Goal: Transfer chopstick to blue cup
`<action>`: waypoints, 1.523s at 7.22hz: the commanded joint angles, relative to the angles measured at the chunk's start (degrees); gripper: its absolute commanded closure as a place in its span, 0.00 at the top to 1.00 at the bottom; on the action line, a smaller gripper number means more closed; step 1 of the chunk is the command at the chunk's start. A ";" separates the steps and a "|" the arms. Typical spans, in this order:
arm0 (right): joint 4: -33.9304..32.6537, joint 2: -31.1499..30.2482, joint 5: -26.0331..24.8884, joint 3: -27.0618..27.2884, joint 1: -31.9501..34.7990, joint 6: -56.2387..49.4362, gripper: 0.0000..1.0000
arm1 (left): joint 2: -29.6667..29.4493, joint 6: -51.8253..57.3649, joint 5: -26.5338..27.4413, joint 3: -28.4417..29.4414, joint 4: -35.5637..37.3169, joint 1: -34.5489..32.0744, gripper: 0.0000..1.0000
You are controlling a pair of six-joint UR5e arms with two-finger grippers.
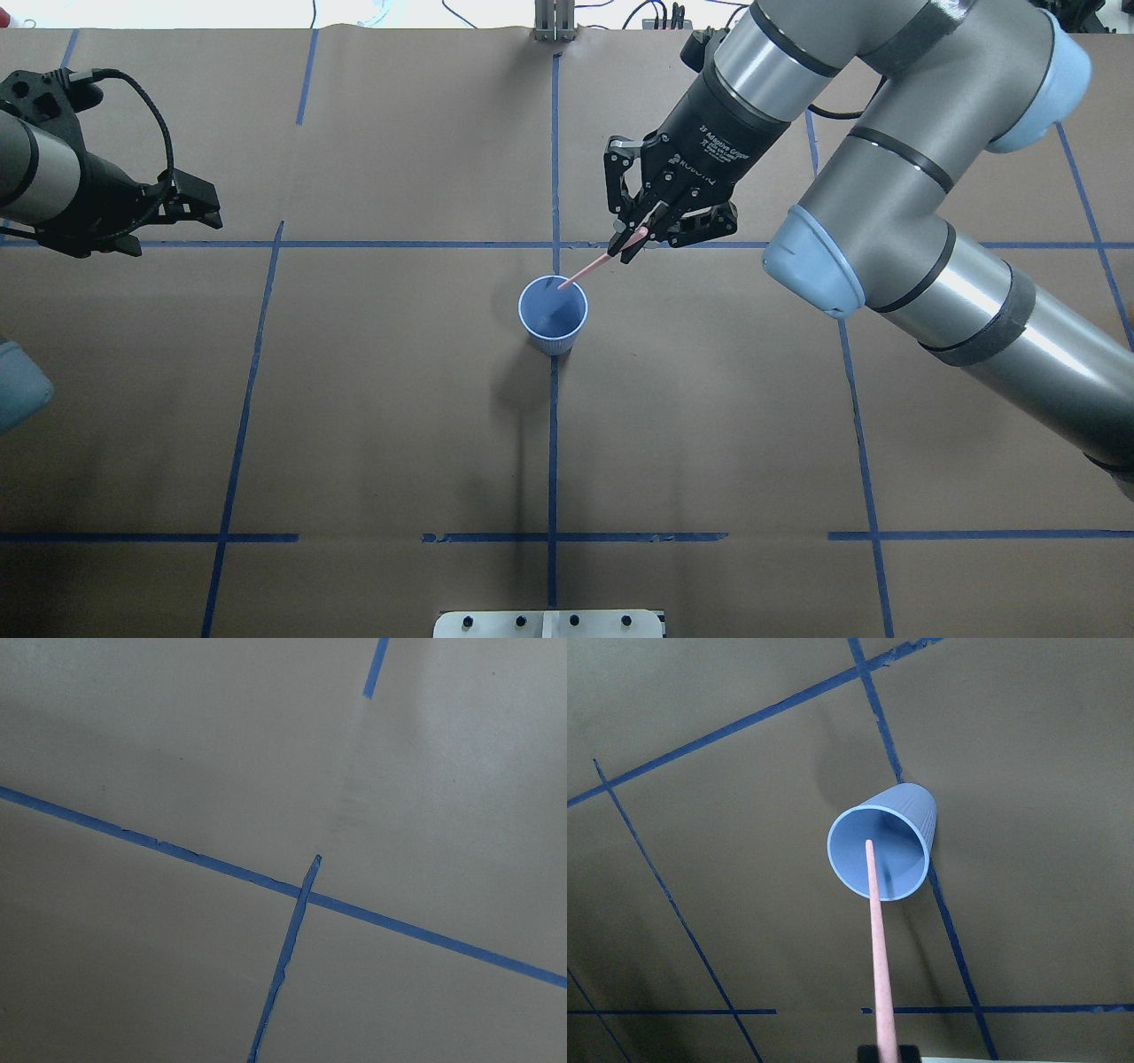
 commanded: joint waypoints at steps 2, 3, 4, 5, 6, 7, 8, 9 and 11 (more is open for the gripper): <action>0.28 0.75 -2.25 -1.06 -2.19 0.41 0.03 | -0.13 -0.50 0.00 -0.18 0.00 0.00 1.00; 0.28 1.10 -2.34 -1.76 -2.27 0.41 0.04 | -0.13 -0.76 0.00 -0.44 0.00 0.00 1.00; 0.28 1.11 -2.34 -1.77 -2.27 0.50 0.24 | -0.22 -1.20 0.00 -0.45 0.00 0.00 1.00; 0.28 1.11 -2.34 -1.77 -2.27 0.50 0.69 | -0.22 -1.20 0.00 -0.45 0.00 0.09 1.00; 0.28 1.11 -2.34 -1.77 -2.45 0.50 0.97 | -0.31 -1.29 0.00 -0.45 0.00 0.09 1.00; 0.28 1.11 -2.43 -1.77 -2.54 0.50 0.98 | -0.31 -1.29 0.00 -0.45 0.00 0.09 1.00; 0.37 1.28 -2.43 -1.77 -2.54 0.50 0.98 | -0.31 -1.20 0.00 -0.45 0.00 0.09 1.00; 0.37 1.63 -2.35 -1.68 -2.28 0.59 0.98 | -0.31 -1.20 0.00 -0.45 0.00 0.09 1.00; 0.46 -2.03 -6.70 1.89 1.48 -0.11 0.99 | 1.09 2.64 -0.09 -0.45 0.00 -0.08 1.00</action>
